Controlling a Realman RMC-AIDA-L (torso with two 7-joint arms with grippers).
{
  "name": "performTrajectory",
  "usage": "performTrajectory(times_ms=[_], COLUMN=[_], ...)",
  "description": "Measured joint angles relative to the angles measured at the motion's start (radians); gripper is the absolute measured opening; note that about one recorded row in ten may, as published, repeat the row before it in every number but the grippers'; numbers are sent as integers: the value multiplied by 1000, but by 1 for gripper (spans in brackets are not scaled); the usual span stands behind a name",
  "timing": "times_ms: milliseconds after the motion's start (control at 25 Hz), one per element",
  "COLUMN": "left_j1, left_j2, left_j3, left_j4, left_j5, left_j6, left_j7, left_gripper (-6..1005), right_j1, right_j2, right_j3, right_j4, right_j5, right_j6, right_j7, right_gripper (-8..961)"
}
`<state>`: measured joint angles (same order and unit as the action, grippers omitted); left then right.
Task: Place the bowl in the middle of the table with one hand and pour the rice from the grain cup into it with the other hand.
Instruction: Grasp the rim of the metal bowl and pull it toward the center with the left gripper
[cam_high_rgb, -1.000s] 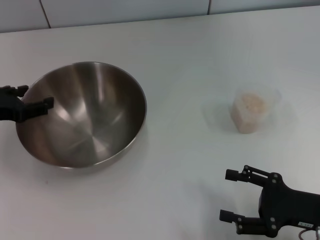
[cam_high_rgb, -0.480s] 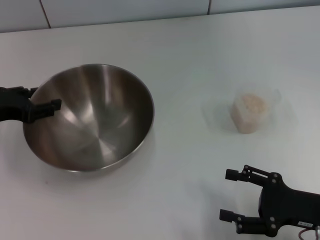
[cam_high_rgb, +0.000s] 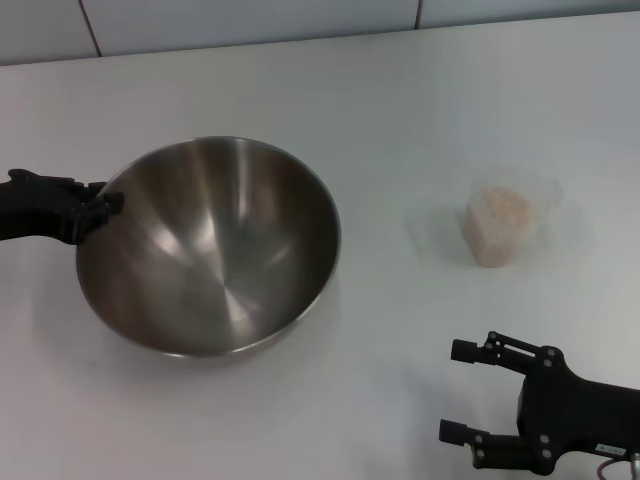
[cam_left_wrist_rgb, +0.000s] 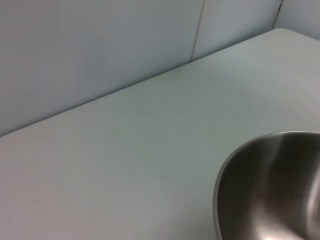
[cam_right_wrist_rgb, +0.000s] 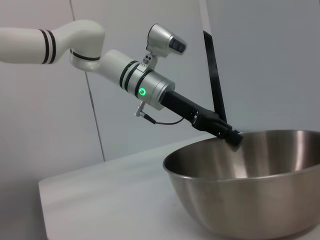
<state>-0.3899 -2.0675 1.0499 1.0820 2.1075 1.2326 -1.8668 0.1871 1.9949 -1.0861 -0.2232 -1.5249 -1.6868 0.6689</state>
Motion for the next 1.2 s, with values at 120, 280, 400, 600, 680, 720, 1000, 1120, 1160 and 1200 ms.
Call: performTrajectory(times_ms=[120, 280, 400, 600, 680, 720, 1000, 1120, 1160, 1200], left_j1=[-8, -26, -64, -165, -208, -230, -329, -368, -377, -391], left_j2=[0, 3, 7, 18, 31, 40, 63, 71, 73, 75], left_j3=[15, 15, -5, -100, -135, -152, -184, -189, -192, -199], left_j4=[-1, -2, -18, -122, -180, -212, -305, -344, -355, -369], left_j5=[1, 2, 29, 78, 83, 83, 76, 73, 72, 71], left_j6=[2, 20, 38, 97, 114, 121, 135, 142, 142, 143], left_j7=[-1, -20, -73, -102, -103, -104, -107, -108, -108, -107], left_gripper=[321, 118, 77, 42, 41, 41, 38, 38, 38, 38], right_j1=[0, 0, 0, 0, 0, 0, 0, 0, 0, 0], right_j2=[-1, -1, -1, -1, -1, -1, -2, -2, -2, -2], right_j3=[-1, -2, -4, -5, -5, -5, -5, -5, -6, -6], right_j4=[1, 1, 0, -1, -1, -1, 3, 4, 4, 4], right_j5=[0, -1, -1, -2, -2, -2, -2, -2, -2, -2], right_j6=[1, 1, 1, 1, 1, 1, 2, 2, 2, 2], right_j7=[0, 0, 0, 0, 0, 0, 0, 0, 0, 0], right_gripper=[844, 845, 845, 844, 844, 844, 845, 844, 844, 844])
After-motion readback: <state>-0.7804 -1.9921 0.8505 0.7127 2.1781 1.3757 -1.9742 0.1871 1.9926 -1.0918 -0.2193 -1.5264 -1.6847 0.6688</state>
